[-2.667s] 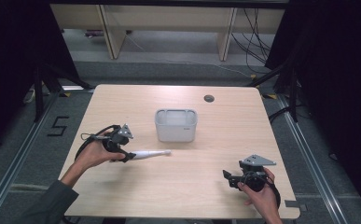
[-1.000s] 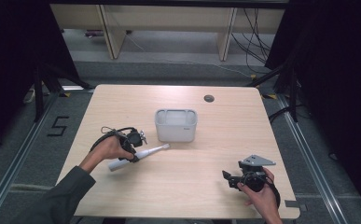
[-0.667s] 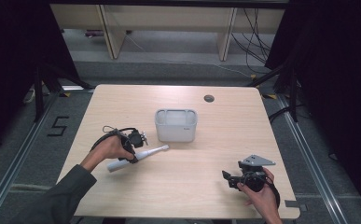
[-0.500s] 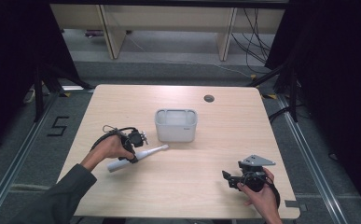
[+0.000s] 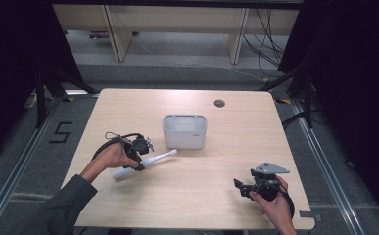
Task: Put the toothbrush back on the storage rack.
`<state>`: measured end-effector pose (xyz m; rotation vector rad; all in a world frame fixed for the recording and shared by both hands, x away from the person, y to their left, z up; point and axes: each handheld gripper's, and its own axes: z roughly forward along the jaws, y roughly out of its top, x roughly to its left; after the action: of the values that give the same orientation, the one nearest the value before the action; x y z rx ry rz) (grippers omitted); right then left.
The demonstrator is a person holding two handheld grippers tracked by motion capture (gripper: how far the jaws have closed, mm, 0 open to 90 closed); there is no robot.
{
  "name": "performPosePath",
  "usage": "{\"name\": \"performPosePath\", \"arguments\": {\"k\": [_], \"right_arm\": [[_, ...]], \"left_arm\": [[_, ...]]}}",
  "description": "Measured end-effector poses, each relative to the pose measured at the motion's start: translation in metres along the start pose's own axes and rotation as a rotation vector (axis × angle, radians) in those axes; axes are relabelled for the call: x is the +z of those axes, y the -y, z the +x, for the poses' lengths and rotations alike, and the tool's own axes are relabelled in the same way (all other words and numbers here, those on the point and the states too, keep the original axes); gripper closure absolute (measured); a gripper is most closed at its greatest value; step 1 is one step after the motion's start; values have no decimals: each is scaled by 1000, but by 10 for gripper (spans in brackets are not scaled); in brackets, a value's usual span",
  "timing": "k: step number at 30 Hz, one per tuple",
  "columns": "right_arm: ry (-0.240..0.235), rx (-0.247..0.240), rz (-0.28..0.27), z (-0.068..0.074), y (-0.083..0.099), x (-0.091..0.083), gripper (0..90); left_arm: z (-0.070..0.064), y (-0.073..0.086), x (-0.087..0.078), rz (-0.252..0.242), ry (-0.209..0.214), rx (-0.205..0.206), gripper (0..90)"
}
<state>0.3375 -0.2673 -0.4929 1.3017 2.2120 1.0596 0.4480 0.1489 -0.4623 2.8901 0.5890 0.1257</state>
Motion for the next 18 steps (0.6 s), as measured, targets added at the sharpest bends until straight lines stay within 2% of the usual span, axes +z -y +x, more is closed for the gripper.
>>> {"name": "performPosePath", "arguments": {"k": [1, 2, 3, 4, 5, 6, 7, 9, 10, 11, 12, 14, 15, 16, 18], "right_arm": [[-7, 23, 5, 2, 0, 0, 225], [-8, 27, 7, 2, 0, 0, 225], [-7, 28, 7, 2, 0, 0, 224], [-6, 24, 6, 2, 0, 0, 224], [-5, 22, 4, 2, 0, 0, 224], [2, -1, 1, 0, 0, 0, 224], [2, -1, 0, 0, 0, 0, 224], [-2, 4, 2, 0, 0, 0, 224], [-3, 1, 1, 0, 0, 0, 224], [-2, 2, 1, 0, 0, 0, 224], [-2, 1, 1, 0, 0, 0, 225], [3, 0, 0, 0, 0, 0, 225], [-5, 24, 4, 2, 0, 0, 224], [-5, 25, 5, 2, 0, 0, 224], [-5, 23, 5, 2, 0, 0, 224]], "left_arm": [[0, 0, 0, 0, 0, 0, 664], [-4, 0, -7, -31, 5, 6, 663], [-4, 0, -7, -31, 5, 6, 664], [-5, 0, -11, -42, 13, 5, 664], [-7, 1, -18, -77, 16, -4, 663], [-8, 2, -21, -95, 13, -13, 663], [-9, 3, -24, -115, 13, -19, 663], [-9, 3, -26, -127, 10, -17, 663], [-8, 5, -34, -175, 5, -1, 663], [-8, 5, -34, -175, 5, -1, 663], [-9, 6, -38, -217, 1, -6, 663], [-8, 6, -43, -246, -7, -7, 663], [-8, 7, -45, -269, -12, -17, 663], [-8, 7, -45, -269, -12, -17, 663], [-8, 8, -48, -322, 0, -34, 663]]}}
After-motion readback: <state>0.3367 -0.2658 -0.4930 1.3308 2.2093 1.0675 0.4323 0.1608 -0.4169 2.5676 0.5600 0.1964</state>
